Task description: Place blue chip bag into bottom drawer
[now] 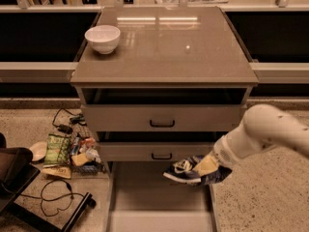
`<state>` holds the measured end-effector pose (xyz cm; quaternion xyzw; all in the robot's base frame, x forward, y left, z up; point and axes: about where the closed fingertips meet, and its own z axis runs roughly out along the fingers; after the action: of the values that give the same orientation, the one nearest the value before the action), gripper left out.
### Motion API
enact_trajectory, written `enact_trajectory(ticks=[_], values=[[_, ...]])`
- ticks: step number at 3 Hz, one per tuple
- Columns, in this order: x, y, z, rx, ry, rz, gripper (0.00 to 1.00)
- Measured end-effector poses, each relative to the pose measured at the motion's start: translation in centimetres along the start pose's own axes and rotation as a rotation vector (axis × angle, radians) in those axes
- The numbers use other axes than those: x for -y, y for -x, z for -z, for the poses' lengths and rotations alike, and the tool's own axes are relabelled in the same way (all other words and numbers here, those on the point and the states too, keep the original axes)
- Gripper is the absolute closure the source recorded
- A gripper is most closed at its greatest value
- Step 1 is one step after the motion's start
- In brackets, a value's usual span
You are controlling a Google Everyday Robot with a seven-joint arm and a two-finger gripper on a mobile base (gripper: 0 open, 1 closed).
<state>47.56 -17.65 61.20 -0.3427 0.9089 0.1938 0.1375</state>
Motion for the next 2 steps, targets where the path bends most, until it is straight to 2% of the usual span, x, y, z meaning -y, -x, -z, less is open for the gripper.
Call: enact_trajectory(ticks=[1, 2], values=[[2.5, -1.8, -7.4, -0.056, -0.066, -0.070, 1.00], [5.1, -2.7, -12.8, -0.052, -0.037, -0.174, 1.00]])
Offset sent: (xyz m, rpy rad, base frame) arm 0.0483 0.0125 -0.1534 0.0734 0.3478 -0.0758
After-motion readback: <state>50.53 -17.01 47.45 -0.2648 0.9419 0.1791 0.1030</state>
